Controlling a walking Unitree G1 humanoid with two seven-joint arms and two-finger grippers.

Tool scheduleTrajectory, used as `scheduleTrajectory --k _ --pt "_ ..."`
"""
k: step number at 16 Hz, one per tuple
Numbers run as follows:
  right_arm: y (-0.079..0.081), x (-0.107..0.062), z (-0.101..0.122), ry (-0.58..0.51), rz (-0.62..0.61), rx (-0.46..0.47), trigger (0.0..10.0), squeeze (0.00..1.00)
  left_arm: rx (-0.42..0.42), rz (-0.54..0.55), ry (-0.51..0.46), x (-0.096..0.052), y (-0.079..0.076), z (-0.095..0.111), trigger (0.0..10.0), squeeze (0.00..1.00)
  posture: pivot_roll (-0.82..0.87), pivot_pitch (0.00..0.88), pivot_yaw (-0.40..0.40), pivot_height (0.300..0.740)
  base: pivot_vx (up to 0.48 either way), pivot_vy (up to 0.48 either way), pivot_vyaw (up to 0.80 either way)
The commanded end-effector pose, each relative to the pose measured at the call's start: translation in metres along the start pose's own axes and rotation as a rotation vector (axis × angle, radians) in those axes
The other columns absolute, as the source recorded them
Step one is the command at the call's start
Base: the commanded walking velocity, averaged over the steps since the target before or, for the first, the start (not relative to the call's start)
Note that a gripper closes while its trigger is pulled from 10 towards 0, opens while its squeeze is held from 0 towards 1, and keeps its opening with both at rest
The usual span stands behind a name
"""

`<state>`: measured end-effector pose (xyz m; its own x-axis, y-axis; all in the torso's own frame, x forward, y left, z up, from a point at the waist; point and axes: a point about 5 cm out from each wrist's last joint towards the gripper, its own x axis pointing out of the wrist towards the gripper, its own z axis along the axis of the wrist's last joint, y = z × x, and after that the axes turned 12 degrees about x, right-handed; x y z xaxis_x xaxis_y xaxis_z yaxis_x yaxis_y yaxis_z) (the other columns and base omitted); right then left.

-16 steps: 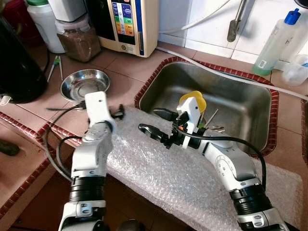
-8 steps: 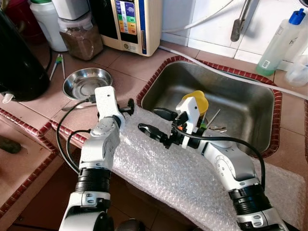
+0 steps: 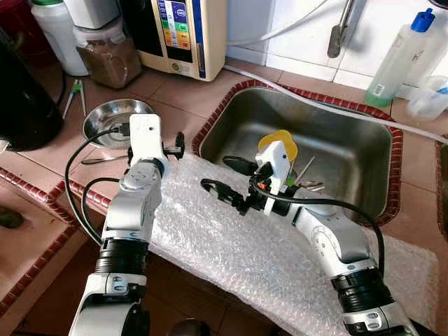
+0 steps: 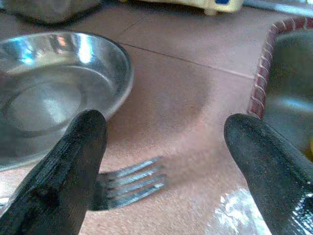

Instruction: Kitchen organization

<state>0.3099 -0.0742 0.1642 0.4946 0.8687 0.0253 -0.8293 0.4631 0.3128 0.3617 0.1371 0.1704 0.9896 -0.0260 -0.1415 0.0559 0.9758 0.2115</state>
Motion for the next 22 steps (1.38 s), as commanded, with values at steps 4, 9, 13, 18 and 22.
scheduleTrajectory --k 4,9,13,18,22 --pt "0.006 0.0 0.002 0.007 0.061 0.005 10.0 0.0 0.045 -0.042 0.054 0.003 -0.009 -0.008 10.0 0.0 0.02 0.125 0.043 0.74 0.0 0.0 0.0" --pt "0.009 -0.001 0.0 0.018 0.079 0.004 10.0 0.0 0.021 0.001 0.135 0.005 0.0 -0.029 10.0 0.0 0.02 0.12 0.044 0.74 0.0 0.0 0.0" --pt "0.011 0.0 -0.002 0.024 0.096 0.012 10.0 0.0 0.011 -0.002 0.17 0.006 0.002 -0.041 1.6 0.0 0.01 0.125 0.043 0.74 0.0 0.0 0.0" --pt "0.011 -0.003 -0.002 0.023 0.096 0.015 10.0 0.0 0.0 0.005 0.167 0.008 0.004 -0.041 0.0 0.0 0.01 0.125 0.045 0.74 0.0 0.0 0.0" --pt "0.016 -0.002 0.0 0.019 0.141 0.026 10.0 0.0 0.019 0.053 0.173 0.009 0.012 -0.04 0.0 0.0 0.01 0.125 0.043 0.74 0.0 0.0 0.0"
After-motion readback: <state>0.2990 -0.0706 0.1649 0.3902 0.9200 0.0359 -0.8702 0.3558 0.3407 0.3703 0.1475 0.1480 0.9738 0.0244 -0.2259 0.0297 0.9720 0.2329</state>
